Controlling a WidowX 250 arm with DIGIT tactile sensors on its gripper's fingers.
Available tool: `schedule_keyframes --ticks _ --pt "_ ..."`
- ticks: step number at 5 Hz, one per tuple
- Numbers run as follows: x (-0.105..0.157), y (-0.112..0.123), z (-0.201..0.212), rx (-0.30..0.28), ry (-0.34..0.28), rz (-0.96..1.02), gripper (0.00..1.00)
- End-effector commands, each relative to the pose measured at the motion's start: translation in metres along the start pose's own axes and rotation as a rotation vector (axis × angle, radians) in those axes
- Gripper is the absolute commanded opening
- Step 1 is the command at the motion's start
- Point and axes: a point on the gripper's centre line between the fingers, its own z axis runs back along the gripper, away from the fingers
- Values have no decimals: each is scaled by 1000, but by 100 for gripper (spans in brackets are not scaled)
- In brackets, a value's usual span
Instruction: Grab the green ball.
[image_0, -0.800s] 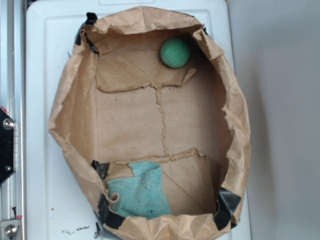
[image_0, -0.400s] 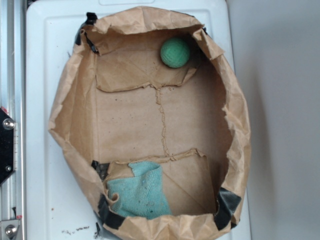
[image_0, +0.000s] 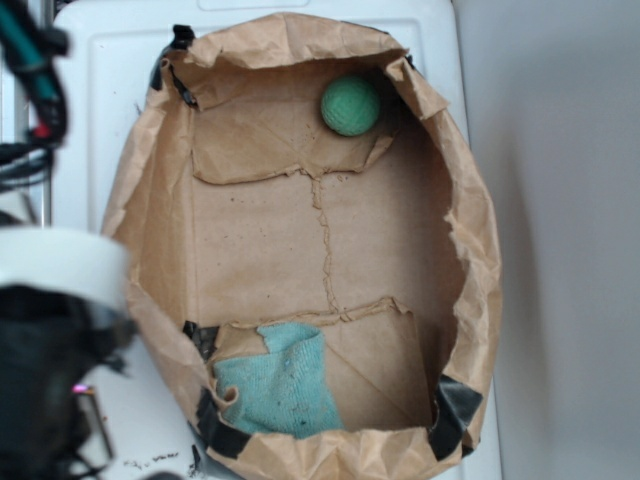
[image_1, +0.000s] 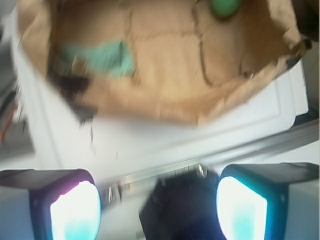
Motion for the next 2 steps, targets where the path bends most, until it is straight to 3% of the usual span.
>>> schedule_keyframes --ticks 1,2 --pt "21 -1 -7 -69 -97 86 100" --pt "31 -1 -23 -75 -134 182 100"
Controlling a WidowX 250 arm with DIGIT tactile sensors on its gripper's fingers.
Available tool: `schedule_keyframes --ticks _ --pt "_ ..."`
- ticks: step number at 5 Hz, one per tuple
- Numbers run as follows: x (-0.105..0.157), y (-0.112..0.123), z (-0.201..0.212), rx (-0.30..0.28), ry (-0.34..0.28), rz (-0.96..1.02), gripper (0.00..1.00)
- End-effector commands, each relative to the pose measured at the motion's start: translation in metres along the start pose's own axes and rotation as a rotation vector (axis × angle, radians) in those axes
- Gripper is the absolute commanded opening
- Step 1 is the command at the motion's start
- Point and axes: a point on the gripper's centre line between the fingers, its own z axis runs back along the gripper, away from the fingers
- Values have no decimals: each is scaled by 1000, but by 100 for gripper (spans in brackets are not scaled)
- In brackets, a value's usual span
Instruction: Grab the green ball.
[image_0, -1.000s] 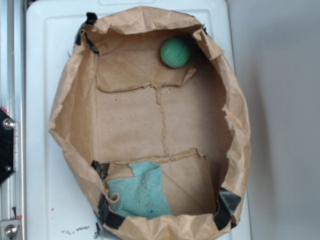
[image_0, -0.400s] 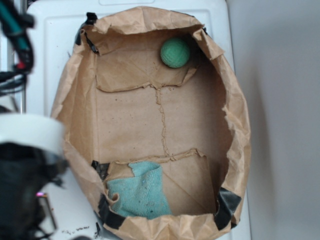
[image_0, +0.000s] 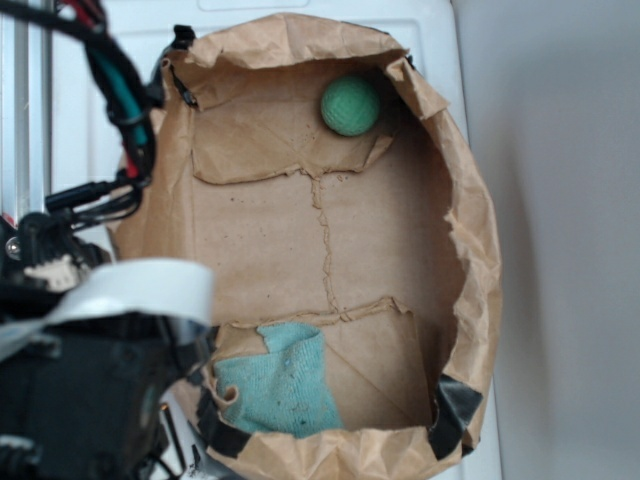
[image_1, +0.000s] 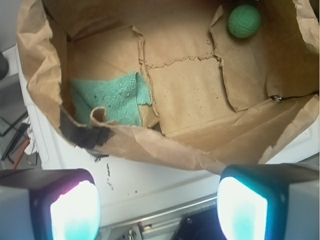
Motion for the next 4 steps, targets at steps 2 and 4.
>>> schedule_keyframes --ticks 2,4 --pt "57 -6 -43 24 -140 280 100" --pt "90 3 -55 56 -126 347 100"
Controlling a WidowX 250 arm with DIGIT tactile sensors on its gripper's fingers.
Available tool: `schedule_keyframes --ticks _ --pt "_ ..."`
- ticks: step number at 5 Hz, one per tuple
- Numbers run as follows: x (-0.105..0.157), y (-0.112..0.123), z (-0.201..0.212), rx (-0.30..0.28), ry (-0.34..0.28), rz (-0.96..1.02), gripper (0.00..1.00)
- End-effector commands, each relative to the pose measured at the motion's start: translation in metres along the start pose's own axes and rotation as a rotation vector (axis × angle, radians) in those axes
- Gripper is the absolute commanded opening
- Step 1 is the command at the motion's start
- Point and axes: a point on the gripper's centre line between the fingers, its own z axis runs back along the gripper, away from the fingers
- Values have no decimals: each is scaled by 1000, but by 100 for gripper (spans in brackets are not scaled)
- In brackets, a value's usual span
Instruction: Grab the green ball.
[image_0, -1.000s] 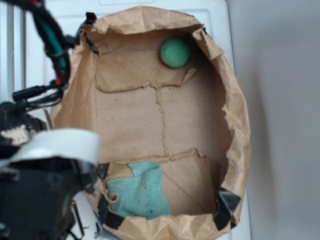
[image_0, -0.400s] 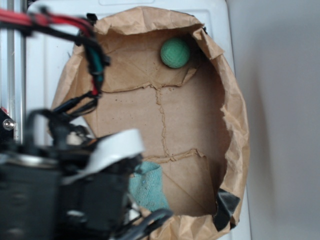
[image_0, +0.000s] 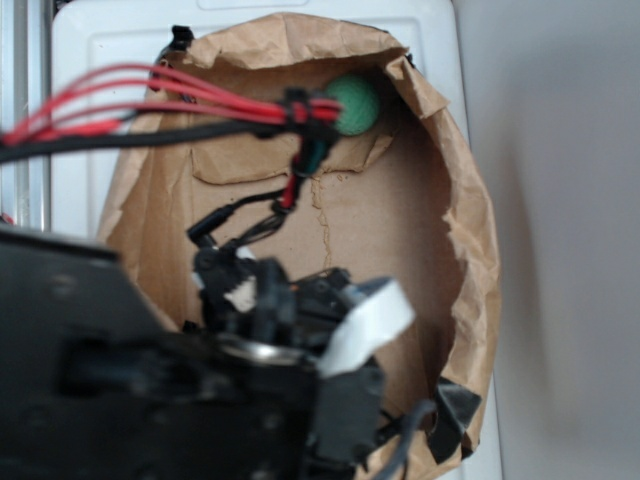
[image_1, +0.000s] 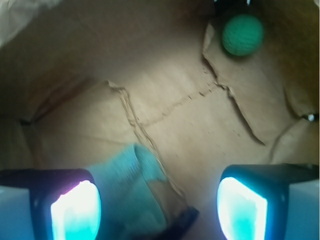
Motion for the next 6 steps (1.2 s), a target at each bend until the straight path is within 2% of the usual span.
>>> schedule_keyframes --ticks 1,2,4,6 --pt "50 11 11 -36 19 48 100" --pt "60 13 -4 -23 80 -7 100" --pt "56 17 -15 40 97 -83 100" --pt "56 17 -15 40 97 -83 100"
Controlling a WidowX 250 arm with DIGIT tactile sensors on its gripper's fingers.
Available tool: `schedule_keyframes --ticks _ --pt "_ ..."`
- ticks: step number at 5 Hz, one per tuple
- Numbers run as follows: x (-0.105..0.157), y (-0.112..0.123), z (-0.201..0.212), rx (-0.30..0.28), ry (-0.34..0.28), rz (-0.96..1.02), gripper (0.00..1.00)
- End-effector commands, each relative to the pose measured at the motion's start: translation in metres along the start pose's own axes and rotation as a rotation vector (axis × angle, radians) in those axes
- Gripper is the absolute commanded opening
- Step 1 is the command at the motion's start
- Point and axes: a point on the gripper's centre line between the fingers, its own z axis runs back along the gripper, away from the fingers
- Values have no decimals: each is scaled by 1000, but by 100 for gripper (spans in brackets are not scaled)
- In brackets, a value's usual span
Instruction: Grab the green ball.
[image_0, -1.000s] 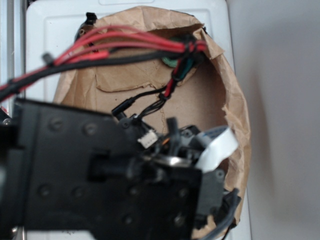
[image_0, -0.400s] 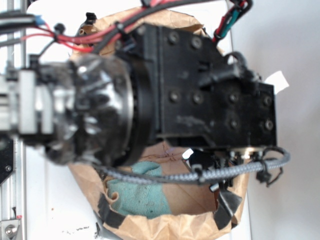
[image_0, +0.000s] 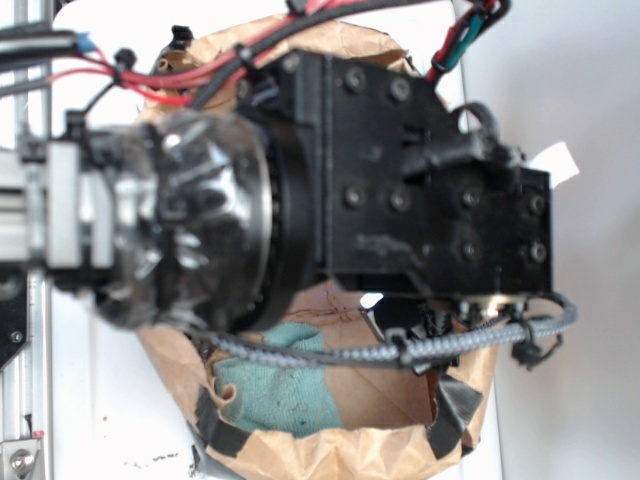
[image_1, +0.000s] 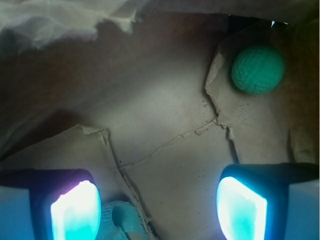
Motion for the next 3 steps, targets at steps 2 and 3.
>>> schedule_keyframes --ticks 2,3 --pt "24 -18 -2 -63 -87 14 100" --pt "22 -3 0 -123 -134 -27 100"
